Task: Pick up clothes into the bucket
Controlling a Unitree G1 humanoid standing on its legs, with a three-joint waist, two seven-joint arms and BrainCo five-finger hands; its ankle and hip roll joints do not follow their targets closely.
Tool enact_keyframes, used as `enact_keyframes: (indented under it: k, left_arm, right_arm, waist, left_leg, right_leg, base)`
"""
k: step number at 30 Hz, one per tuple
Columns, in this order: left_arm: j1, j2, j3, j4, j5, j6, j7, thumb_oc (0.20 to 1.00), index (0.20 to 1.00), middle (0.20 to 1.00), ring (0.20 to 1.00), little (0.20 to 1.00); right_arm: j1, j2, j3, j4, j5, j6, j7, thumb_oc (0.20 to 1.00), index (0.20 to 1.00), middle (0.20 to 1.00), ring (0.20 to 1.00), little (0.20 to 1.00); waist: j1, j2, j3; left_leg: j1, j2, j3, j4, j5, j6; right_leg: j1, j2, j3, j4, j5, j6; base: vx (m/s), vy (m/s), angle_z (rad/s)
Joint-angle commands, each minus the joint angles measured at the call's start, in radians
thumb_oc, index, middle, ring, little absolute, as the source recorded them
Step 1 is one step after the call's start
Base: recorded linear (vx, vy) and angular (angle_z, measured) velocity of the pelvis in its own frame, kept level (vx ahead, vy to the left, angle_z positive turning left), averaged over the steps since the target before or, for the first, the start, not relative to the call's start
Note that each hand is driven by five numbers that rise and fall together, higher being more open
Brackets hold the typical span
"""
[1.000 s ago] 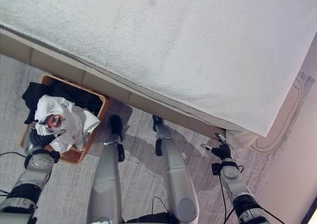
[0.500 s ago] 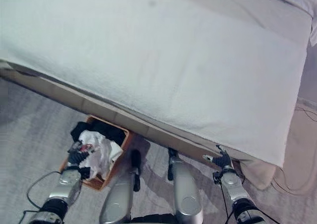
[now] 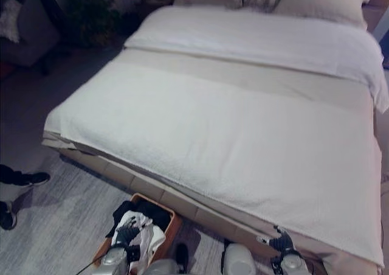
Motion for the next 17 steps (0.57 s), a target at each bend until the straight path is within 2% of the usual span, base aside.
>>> enact_keyframes:
  k: [1, 9, 17]
  left_arm:
    - [-0.004, 0.029, -0.004, 0.044, 0.09, 0.007, -0.035, 1.0, 1.0, 1.0, 1.0, 1.0]
    - [0.013, 0.008, -0.012, 0.113, 0.145, 0.025, -0.037, 1.0, 1.0, 1.0, 1.0, 1.0]
    - [-0.005, 0.012, -0.049, 0.074, 0.152, 0.019, -0.066, 1.0, 1.0, 1.0, 1.0, 1.0]
  right_arm:
    - [-0.017, 0.003, -0.01, 0.007, 0.029, -0.002, 0.021, 1.0, 1.0, 1.0, 1.0, 1.0]
    - [-0.013, 0.036, 0.011, 0.029, 0.016, 0.007, 0.04, 1.0, 1.0, 1.0, 1.0, 1.0]
    - [-0.018, 0.042, 0.044, 0.044, -0.017, 0.012, 0.052, 1.0, 1.0, 1.0, 1.0, 1.0]
  waist:
    - [-0.005, -0.056, -0.001]
    - [0.004, -0.068, -0.034]
    - [0.007, -0.078, -0.04]
  left_leg:
    - [-0.031, -0.044, 0.006, 0.06, -0.03, -0.018]
    - [0.02, -0.041, 0.012, 0.013, -0.028, -0.014]
    - [0.039, -0.046, 0.008, 0.018, -0.042, -0.007]
  right_leg:
    - [0.143, -0.064, -0.024, -0.157, 0.041, 0.09]
    - [0.198, -0.062, -0.034, -0.184, 0.044, 0.09]
    - [0.222, -0.066, -0.037, -0.188, 0.043, 0.092]
  base:
    - [0.04, 0.003, -0.02]
    - [0.02, 0.004, -0.01]
    - [0.02, 0.001, 0.02]
